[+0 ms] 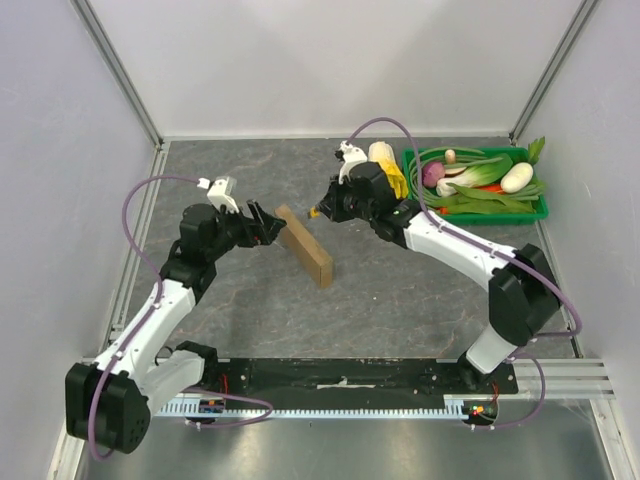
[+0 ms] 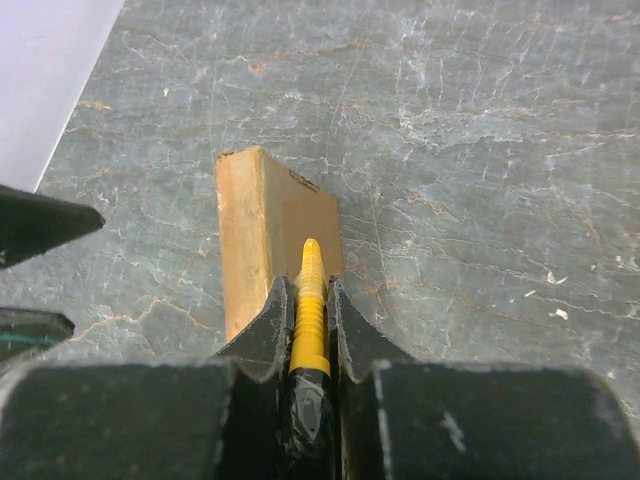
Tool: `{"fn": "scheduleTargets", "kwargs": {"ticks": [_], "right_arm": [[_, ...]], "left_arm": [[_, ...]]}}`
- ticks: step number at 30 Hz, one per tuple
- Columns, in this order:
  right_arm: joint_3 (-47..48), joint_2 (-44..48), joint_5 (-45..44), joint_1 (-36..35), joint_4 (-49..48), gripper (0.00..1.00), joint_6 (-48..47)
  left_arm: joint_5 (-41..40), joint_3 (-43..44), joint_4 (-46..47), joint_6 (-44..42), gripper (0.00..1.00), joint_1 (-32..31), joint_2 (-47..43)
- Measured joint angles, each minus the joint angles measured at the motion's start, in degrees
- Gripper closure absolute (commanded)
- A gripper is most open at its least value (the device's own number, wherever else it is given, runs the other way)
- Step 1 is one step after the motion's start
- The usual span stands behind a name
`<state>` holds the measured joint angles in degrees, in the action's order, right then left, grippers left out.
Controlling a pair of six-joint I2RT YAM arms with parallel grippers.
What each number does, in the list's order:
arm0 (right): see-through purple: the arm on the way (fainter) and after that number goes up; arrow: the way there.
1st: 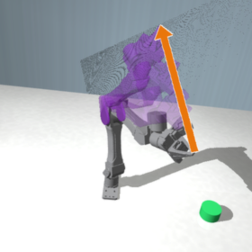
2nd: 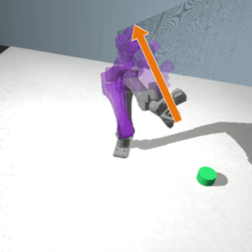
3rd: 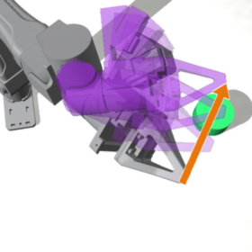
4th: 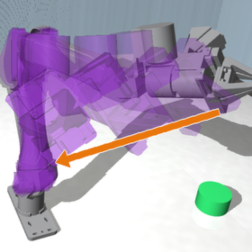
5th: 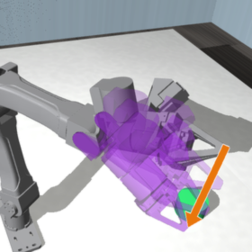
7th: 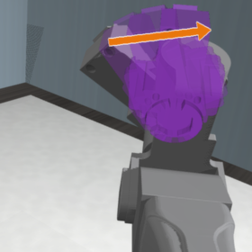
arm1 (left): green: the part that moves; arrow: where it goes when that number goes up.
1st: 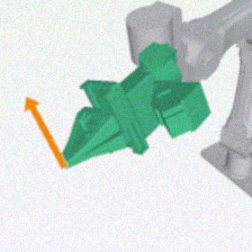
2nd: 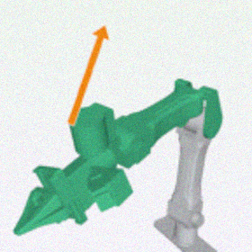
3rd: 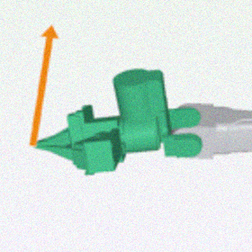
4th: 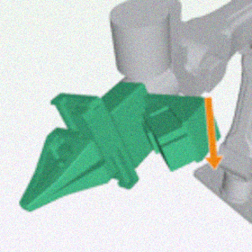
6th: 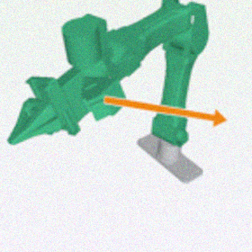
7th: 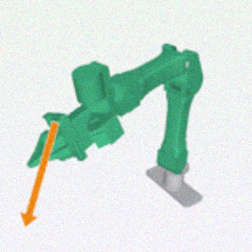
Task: Unpack the express box
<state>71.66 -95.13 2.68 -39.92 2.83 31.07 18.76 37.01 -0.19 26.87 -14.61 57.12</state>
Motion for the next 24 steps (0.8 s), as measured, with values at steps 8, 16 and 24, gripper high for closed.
{"fn": "scheduleTargets", "kwargs": {"ticks": [8,16,24], "right_arm": [[-2.12,11.93,-1.73,-2.64,2.82,1.00,-4.87],[-11.69,20.26,-1.66,-13.07,0.63,1.00,-10.23],[-17.66,16.26,-8.96,-20.74,-0.44,1.00,-11.08]], "left_arm": [[0.24,10.38,0.81,-7.63,0.06,0.00,8.52],[7.10,18.56,4.02,-7.34,0.26,0.00,19.28],[16.63,25.64,6.47,-1.46,0.33,-1.29,32.81]]}}
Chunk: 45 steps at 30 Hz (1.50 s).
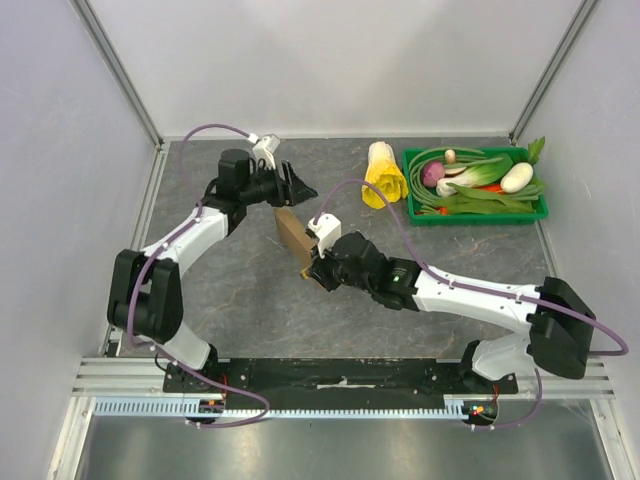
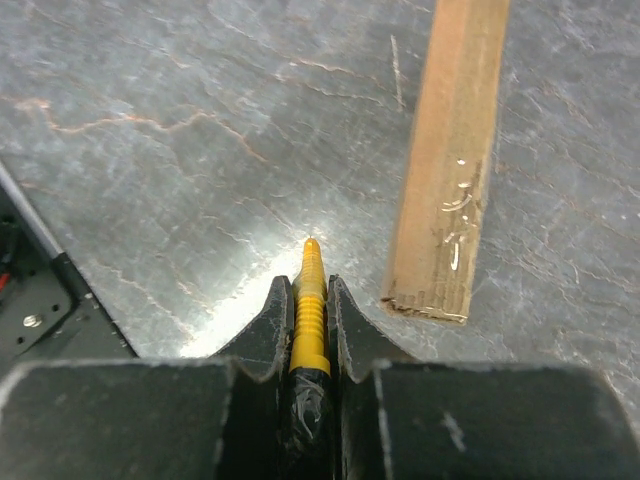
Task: Unpack the express box
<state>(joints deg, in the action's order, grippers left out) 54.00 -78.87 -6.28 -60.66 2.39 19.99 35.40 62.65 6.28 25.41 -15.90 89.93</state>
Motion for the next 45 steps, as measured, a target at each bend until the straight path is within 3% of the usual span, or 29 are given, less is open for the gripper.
{"fn": "scheduleTargets", "kwargs": {"ticks": [6,18,34,45], "right_arm": [[-1.62,-1.79,-8.24,-0.33,-1.29,1.00,2.05],[-5.01,1.25,-18.34,-0.35,-1.31,1.00,7.04],[-10.05,8.59,-23.56,-0.35,1.99,1.00,11.26],[-11.47,11.02,-23.58,-0.35,3.34,1.00,12.55]], "left_arm": [[1.90,0.00,-4.11,-1.09,0.34,-1.53,3.02],[4.63,-1.01,-9.44,-13.11,0.31,-6.01,2.64],[14.93,-4.59,-13.33,-21.70,0.27,-7.37,-0.74],[18.45,-2.54,-16.65,-26.16,0.25,-11.19,2.25]]}}
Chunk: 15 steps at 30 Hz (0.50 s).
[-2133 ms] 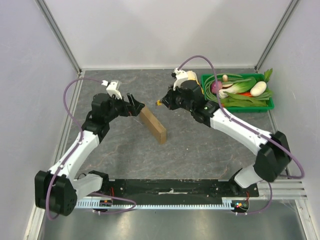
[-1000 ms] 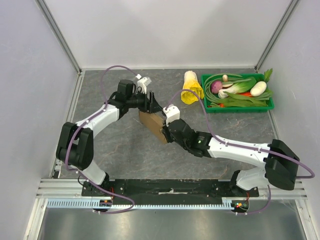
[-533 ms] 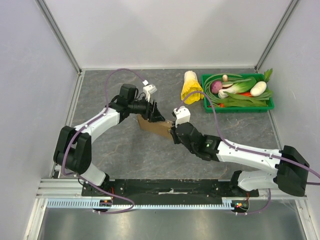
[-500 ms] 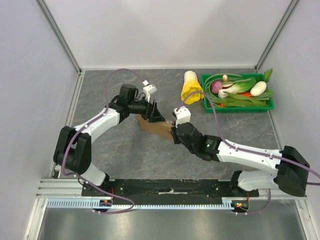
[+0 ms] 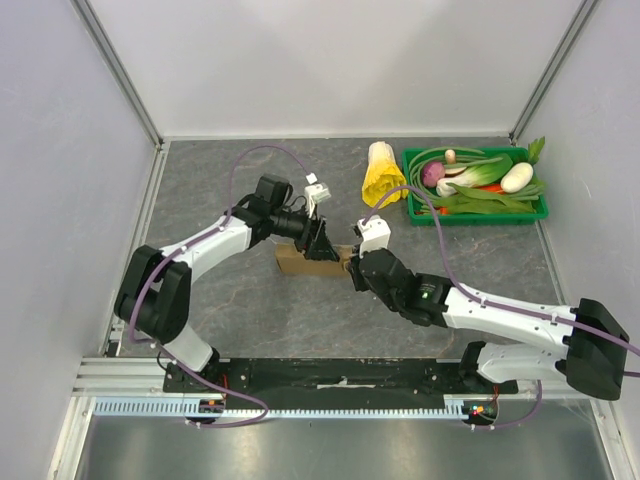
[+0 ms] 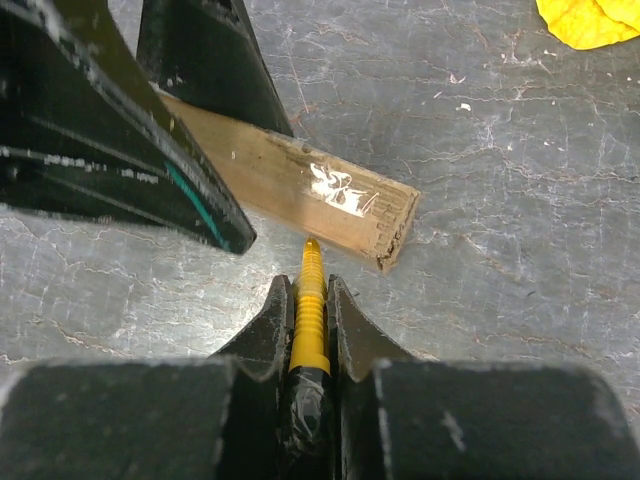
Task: Unpack the express box
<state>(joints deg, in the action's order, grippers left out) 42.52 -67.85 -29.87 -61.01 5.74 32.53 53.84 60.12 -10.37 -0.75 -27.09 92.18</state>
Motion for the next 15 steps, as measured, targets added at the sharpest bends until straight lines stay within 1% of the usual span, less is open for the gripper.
{"fn": "scheduleTargets", "kwargs": {"ticks": [5,7,15], "right_arm": [[-0.17,0.37,0.20,0.17,0.50,1.00,0.94],[-0.17,0.37,0.52,0.50,0.50,1.00,1.22],[-0.17,0.42,2.93,2.56,0.15,1.00,2.84]], "left_arm": [[-0.79,0.37,-3.06,-3.80,0.24,-1.60,0.15],[-1.77,0.39,-3.72,-5.25,0.27,-1.84,0.13],[-9.42,-0.13,-6.45,-10.25,0.30,-3.87,-0.79]]}}
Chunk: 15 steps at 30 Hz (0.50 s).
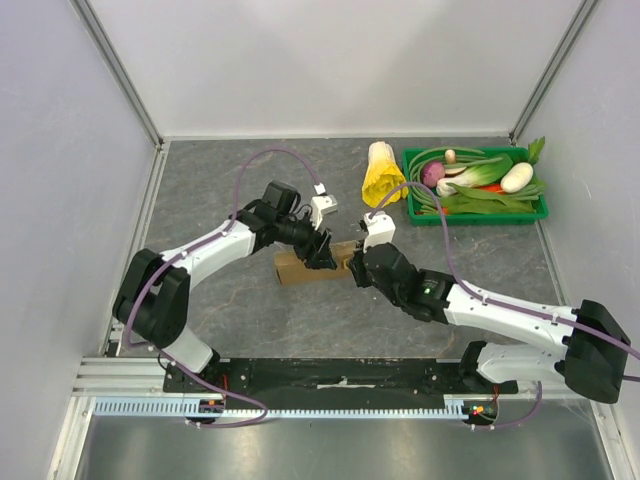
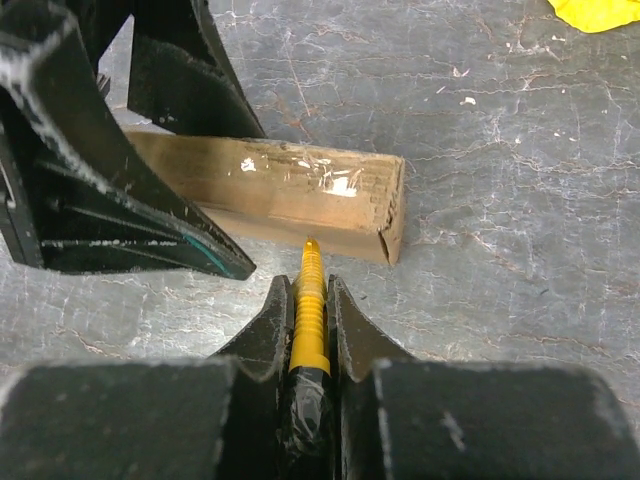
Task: Unpack the express box
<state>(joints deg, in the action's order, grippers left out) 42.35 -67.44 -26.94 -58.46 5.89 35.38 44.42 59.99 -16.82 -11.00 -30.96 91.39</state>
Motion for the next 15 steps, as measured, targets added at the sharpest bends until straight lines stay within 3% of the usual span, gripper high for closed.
{"fn": "scheduleTargets", "kwargs": {"ticks": [7,15], "right_arm": [[-0.31,0.59,1.27,1.64,-0.07,1.00,0.90],[-1.44,1.97,1.44,2.38,-0.17,1.00,1.36]], "left_arm": [[-6.64,-1.53,-1.44,-2.56,0.37,-2.27,-0.59],[-11.47,-1.81,-1.18,-3.54,0.53,-3.26,-0.76]]}}
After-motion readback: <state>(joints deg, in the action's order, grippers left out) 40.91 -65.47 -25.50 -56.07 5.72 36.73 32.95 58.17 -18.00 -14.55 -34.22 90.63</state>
